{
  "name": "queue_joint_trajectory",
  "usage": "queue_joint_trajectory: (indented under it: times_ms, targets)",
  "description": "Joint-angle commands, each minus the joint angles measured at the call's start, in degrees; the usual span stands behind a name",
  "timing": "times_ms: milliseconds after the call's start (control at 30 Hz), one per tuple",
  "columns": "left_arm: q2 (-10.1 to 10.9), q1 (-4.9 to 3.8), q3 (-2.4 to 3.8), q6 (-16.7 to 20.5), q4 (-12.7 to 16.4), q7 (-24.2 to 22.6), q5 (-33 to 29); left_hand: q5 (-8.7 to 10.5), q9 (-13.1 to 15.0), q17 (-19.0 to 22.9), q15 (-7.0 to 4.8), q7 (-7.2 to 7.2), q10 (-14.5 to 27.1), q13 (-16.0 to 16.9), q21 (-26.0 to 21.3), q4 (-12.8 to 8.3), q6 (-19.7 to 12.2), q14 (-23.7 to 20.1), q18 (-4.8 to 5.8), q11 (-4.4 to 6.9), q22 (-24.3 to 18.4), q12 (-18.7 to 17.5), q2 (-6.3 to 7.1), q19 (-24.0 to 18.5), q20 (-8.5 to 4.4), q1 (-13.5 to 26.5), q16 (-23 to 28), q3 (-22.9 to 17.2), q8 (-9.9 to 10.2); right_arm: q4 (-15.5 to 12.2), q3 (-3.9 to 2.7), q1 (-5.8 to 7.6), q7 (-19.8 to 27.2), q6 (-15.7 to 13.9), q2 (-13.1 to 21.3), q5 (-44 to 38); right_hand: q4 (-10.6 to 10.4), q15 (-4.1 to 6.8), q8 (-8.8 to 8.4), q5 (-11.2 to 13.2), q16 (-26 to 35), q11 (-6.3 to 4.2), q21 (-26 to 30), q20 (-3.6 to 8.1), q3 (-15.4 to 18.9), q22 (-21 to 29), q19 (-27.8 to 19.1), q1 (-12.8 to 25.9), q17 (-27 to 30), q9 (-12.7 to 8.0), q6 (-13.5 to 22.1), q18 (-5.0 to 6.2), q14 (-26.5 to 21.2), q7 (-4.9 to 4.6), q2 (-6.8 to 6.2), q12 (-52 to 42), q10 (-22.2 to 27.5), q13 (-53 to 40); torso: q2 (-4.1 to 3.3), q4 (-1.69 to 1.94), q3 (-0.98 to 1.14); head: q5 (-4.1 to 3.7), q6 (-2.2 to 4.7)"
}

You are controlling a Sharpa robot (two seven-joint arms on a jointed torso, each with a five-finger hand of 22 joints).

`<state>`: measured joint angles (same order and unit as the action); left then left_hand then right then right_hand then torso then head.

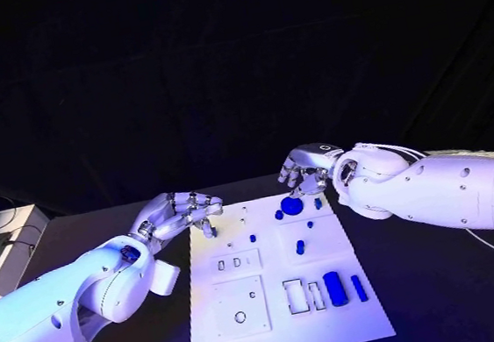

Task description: Assemble the parts on the task board

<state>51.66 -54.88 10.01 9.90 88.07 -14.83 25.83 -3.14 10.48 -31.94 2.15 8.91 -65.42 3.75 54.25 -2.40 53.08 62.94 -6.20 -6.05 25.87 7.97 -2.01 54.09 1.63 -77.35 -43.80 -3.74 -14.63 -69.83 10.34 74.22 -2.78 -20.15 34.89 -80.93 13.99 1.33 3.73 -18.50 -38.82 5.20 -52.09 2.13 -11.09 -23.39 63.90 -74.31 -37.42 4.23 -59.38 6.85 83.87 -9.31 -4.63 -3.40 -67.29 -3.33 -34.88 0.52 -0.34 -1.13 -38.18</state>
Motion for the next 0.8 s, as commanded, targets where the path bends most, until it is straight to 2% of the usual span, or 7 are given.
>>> queue_joint_trajectory:
  times_ms: [33, 367, 433, 500, 600, 667, 800]
  targets:
    - [0.3, -0.04, 0.43, -0.3, 0.8, -1.0, 1.4, 0.28, -0.8, -1.8, -0.29, -0.62, -0.9, 0.0, 2.7, -0.1, 0.8, 0.0, -1.32, 0.54, 1.8, -0.3, 0.93, 0.5, -0.21, 0.2, -2.5, -0.6, 0.6, -0.3, 0.03, 0.39, -2.1, 2.8, -0.3, -5.3, -1.3, -0.86, -0.12, 0.1, -3.9, 0.84, 1.6, -1.14, 0.9, 0.3, 1.7, -0.9, -0.1, -0.1, 0.6, 2.25, 1.5, 0.09, -1.16, -0.3, 4.1, -0.2, -1.19, 0.95, -0.22, -0.50, -0.02]
    - [0.6, -0.03, 1.02, 0.3, 1.6, -1.6, 2.2, 0.21, -3.6, -3.7, -0.17, -0.51, -1.6, 0.0, 6.2, 0.0, 2.8, -0.7, -2.93, 0.44, 4.6, -2.0, 1.76, -0.7, 0.48, 0.7, -3.3, -2.3, 3.5, -0.7, 0.11, 0.77, -2.6, -0.3, -0.7, -6.4, -5.4, -1.49, -0.14, -0.7, -7.7, 1.49, 6.7, -2.07, 2.9, -0.2, 3.3, -3.5, 2.9, -0.3, 2.0, 2.52, -1.2, 1.12, -4.16, -0.2, 9.0, -0.1, -2.46, 2.02, -0.67, -1.27, -0.06]
    - [0.6, -0.03, 1.05, 0.4, 1.6, -1.7, 2.2, 0.22, -3.7, -3.7, -0.16, -0.47, -1.6, 0.0, 6.2, 0.0, 2.8, -0.7, -2.94, 0.42, 4.6, -2.0, 1.77, -0.7, 0.50, 0.7, -3.3, -2.3, 3.5, -0.9, 0.17, 0.77, -2.9, -0.2, -0.8, -6.7, -9.4, -0.61, 0.10, -0.9, -7.3, 1.17, 8.0, -1.74, 3.2, -0.2, 4.5, -5.0, 2.8, -0.3, 4.7, 2.39, -0.8, 2.82, -6.65, -0.1, 13.7, 0.0, -2.60, 2.08, -0.75, -1.30, -0.01]
    - [0.6, -0.03, 1.07, 0.5, 1.6, -1.9, 2.1, 0.21, -4.0, -3.7, -0.08, -0.33, -1.4, 0.0, 6.1, 0.1, 2.9, -0.6, -3.10, 0.30, 4.6, -2.2, 1.94, -0.6, 0.65, 0.8, -3.0, -2.5, 3.9, -1.4, 0.28, 0.70, -3.5, 0.6, -0.7, -7.4, -16.3, 0.57, -0.05, -0.9, -7.1, 0.98, 10.2, -0.13, 4.5, -0.2, 6.1, -8.6, 2.2, -0.3, 6.0, 0.97, -0.7, 3.89, -8.80, 0.2, 19.2, 0.4, -2.81, 2.15, -0.90, -1.30, 0.01]
    - [0.6, -0.02, 1.08, 0.6, 1.6, -2.0, 1.9, 0.21, -4.2, -3.6, 0.04, -0.25, -1.1, 0.0, 5.9, 0.2, 2.8, -0.7, -3.14, 0.15, 4.6, -2.5, 2.01, -0.6, 0.73, 1.0, -2.6, -2.5, 4.1, -1.9, 0.38, 0.57, -4.1, 0.8, -0.5, -8.2, -19.3, 0.22, -0.34, -0.9, -6.6, 1.54, 11.8, -0.29, 6.4, 0.0, 5.8, -9.0, 2.1, -0.7, 10.8, 0.40, -1.2, 5.32, -10.73, 0.3, 24.1, 0.3, -2.92, 2.17, -0.93, -1.24, -0.09]
    - [0.6, -0.02, 1.08, 0.5, 1.5, -2.0, 1.9, 0.16, -4.4, -3.0, 0.21, -0.08, -0.7, -0.1, 5.4, 0.2, 2.6, -0.8, -3.18, -0.04, 4.3, -2.8, 2.14, -0.8, 0.94, 1.1, -1.7, -2.6, 4.3, -2.3, 0.42, 0.46, -4.5, 0.8, -0.3, -8.5, -21.9, 1.38, -0.37, -1.0, -4.7, -0.39, 13.6, -0.69, 7.1, 0.5, 5.5, -9.8, 2.7, -0.7, 11.3, 0.17, -1.0, 5.96, -11.61, 0.2, 23.7, 0.3, -2.99, 2.21, -0.99, -1.31, -0.17]
    - [0.5, -0.01, 1.08, 0.5, 1.2, -2.0, 1.7, 0.20, -4.6, -2.4, 0.34, 0.10, -0.2, -0.1, 4.6, 0.2, 2.5, -0.8, -3.24, -0.23, 3.9, -3.2, 2.25, -0.7, 1.12, 1.1, -0.6, -2.9, 4.5, -2.9, 0.47, 0.21, -4.9, 0.6, 0.1, -8.3, -23.0, 1.05, -0.41, -1.0, -3.5, -0.84, 15.3, 0.08, 7.5, 0.5, 4.5, -10.0, 1.6, -0.7, 12.0, -1.15, -3.8, 6.39, -12.09, -0.3, 22.1, -0.1, -3.04, 2.20, -0.99, -1.29, -0.35]
